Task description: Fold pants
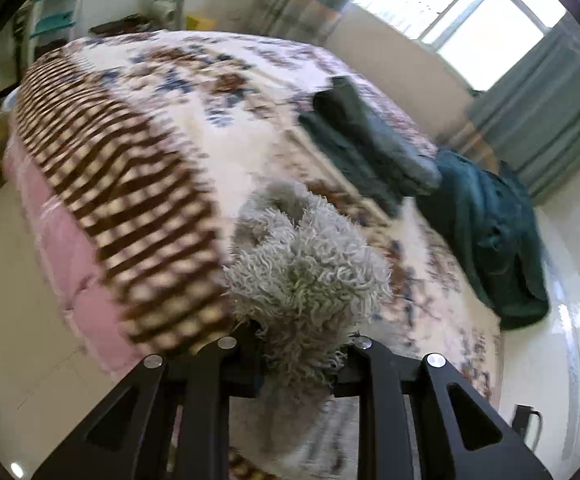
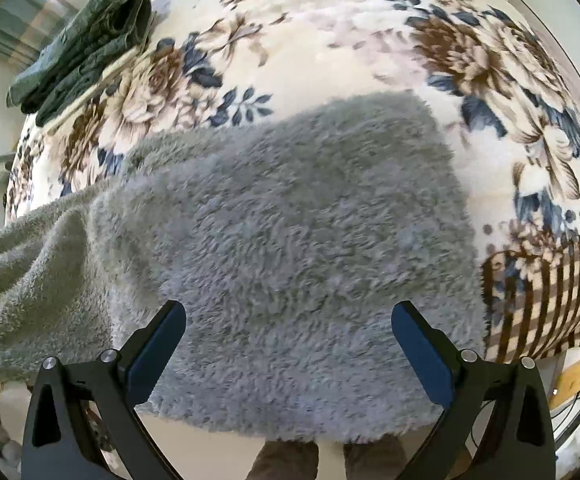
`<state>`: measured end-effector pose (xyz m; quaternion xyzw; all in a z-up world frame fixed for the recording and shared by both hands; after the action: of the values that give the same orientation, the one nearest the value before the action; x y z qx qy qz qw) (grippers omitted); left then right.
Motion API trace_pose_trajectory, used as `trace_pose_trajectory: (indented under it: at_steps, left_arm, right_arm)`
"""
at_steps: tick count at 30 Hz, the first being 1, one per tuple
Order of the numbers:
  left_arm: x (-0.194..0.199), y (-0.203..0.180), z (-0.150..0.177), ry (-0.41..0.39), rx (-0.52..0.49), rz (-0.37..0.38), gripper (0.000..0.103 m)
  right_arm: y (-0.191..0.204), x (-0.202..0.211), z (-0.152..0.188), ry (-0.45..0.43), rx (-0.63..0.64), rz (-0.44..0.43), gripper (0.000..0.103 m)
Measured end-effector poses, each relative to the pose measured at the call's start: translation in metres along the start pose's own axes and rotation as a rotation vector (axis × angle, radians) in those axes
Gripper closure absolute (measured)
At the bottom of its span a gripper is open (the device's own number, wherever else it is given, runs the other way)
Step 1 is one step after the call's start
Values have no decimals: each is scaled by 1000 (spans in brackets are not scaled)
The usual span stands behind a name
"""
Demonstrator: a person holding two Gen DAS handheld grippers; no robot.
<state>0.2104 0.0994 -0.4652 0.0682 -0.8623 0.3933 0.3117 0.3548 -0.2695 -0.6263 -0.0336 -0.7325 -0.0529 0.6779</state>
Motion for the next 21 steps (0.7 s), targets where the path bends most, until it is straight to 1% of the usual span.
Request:
trace_pose_trajectory:
  at_steps: [3, 5, 7, 9, 10, 12, 13, 14, 16, 17, 18, 19, 20, 21]
  left_arm:
    - [-2, -52, 7, 16, -72, 88, 86]
    - [-3, -96, 17, 34, -126, 160, 86]
    - [-7, -139, 34, 69, -168, 235, 86]
    - [-14, -172, 56, 116, -205, 289, 86]
    - [-22, -194, 78, 161, -216, 329, 86]
    - [-36, -223, 114, 250, -222, 390, 86]
    - [-44, -236, 133, 290, -227, 415, 86]
    - [-52, -251, 155, 329, -238, 445, 86]
    - [-67, -273, 192, 397, -272, 471, 86]
    - [-75, -285, 212, 431, -289, 484, 86]
    - [-81, -294, 227, 464, -310, 492, 86]
    - [-92, -303, 250, 518, -345, 478, 86]
    - [-98, -307, 261, 549, -353, 467, 86]
    - [-104, -310, 275, 586, -358, 458, 84]
  right_arm:
    - [-16, 6, -3, -11, -28, -9, 0]
    - [-33, 10, -5, -18, -48, -13, 0]
    - [-56, 14, -5, -19, -76, -16, 0]
    - [-77, 16, -4, -9, -101, -18, 0]
    - [-92, 17, -3, -5, -120, -16, 0]
    - [-129, 18, 0, 3, -166, 3, 0]
    - [-142, 18, 1, 6, -182, 12, 0]
    - [-164, 19, 7, 8, -203, 30, 0]
    - [-194, 19, 16, 8, -228, 61, 0]
    - [-212, 19, 19, -5, -244, 86, 0]
    - [-228, 19, 25, 0, -264, 104, 3]
    - [-243, 19, 29, 6, -286, 112, 15]
    - [-254, 17, 33, 15, -301, 109, 25]
    - [-264, 16, 37, 30, -312, 104, 47]
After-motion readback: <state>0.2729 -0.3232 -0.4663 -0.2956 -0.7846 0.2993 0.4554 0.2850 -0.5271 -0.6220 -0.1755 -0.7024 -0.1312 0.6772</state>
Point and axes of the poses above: each gripper's, at about its wrist camera, not at the fingertips, and x roughly against the way its jaws point, y to its left, z to its underside, the point moved 10 cm from there along -x, roughly the way its jaws point, and after that the axes turned 11 degrees about z, right-handed, at the moved point
